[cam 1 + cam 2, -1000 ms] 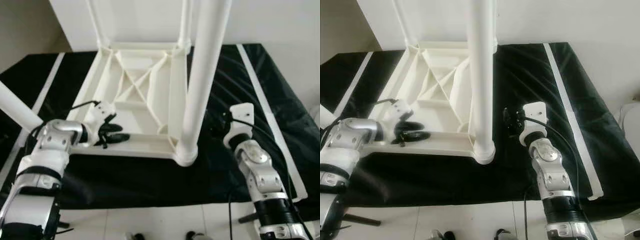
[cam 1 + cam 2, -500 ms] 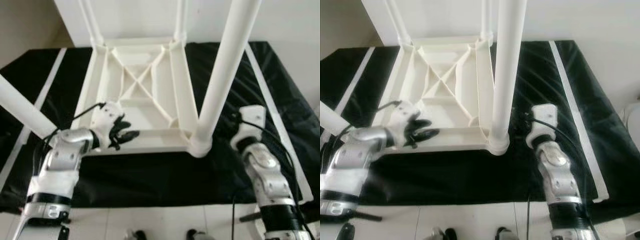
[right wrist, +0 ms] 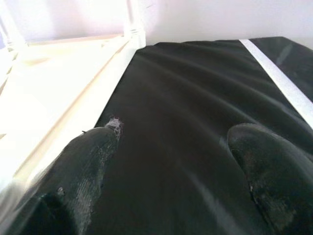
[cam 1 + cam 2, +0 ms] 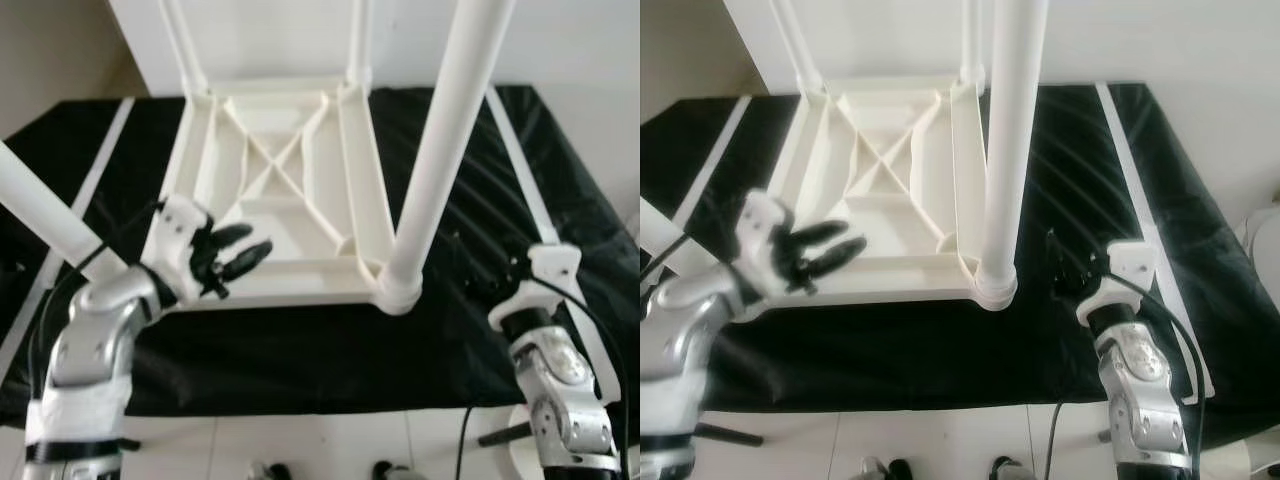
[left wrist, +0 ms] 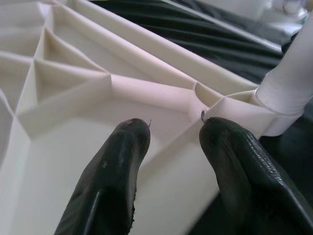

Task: Building children table

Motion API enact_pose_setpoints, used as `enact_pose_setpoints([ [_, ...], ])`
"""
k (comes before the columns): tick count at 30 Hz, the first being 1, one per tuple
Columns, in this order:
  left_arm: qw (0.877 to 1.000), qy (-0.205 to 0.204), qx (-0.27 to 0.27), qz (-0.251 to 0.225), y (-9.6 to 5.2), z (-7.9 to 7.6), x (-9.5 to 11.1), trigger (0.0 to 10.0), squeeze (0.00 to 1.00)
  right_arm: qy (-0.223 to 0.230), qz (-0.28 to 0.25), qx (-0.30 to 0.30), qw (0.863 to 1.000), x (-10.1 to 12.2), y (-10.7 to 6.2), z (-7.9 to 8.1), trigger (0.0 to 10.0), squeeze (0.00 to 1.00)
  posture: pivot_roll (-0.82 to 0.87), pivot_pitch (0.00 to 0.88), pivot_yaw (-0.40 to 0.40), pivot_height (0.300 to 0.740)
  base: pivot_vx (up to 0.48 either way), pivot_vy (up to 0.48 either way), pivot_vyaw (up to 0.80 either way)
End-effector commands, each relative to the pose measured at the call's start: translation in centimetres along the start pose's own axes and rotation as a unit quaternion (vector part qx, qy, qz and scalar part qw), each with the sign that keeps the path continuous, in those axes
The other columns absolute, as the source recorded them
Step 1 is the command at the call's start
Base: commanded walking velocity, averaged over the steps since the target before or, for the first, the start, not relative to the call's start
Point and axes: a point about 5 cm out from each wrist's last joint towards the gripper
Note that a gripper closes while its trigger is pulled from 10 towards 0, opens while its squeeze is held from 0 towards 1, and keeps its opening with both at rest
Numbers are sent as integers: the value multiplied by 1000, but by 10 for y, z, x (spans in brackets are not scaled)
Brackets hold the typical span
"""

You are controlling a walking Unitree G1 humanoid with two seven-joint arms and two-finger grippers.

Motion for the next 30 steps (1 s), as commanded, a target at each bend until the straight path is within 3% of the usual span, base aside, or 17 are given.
enact_pose_setpoints([
  [1, 1000, -9, -20, 2, -4, -6, -1, 10000, 0, 5, 3, 2, 1000, 0, -4, 2, 10000, 0, -107, 147, 24, 740, 0, 0, 0],
  [7, 1000, -13, 0, -27, 0, -27, -6, 10000, 0, 1, 4, -10, 1000, 1, -11, 3, 10000, 0, -110, 126, 15, 740, 0, 0, 0],
  [15, 1000, -20, -19, -14, 19, -65, -20, 10000, 0, -1, 16, -37, 999, -4, -22, 7, 10000, 0, -112, 105, 14, 740, 0, 0, 0],
  [19, 999, -28, -16, -9, 23, -70, -24, 10000, 0, 4, 17, -38, 999, -4, -24, 10, 10000, 0, -114, 104, 16, 740, 0, 0, 0],
  [24, 1000, 2, -8, -19, 33, -85, -27, 10000, 0, 9, 25, 22, 999, -4, -38, 23, 10000, 0, -130, 100, 25, 740, 0, 0, 0],
  [26, 1000, 2, -8, -19, 33, -85, -27, 10000, 0, 9, 25, 22, 999, -4, -38, 23, 10000, 0, -130, 100, 25, 740, 0, 0, 0],
  [28, 999, 27, 10, -26, 40, -85, -24, 10000, 0, -3, 36, 88, 995, -5, -45, 28, 10000, 0, -131, 101, 28, 740, 0, 0, 0],
  [30, 999, 29, 12, -26, 41, -84, -24, 10000, 0, -6, 38, 104, 994, -5, -46, 28, 10000, 0, -132, 101, 28, 740, 0, 0, 0],
])
Point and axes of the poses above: a point about 5 cm out from each wrist's last joint towards the gripper, its own y axis pointing out of the wrist towards the gripper, its own x axis along the axis of the wrist's last joint, z = x × y, and after that the axes turned 5 degrees about -y, right-handed
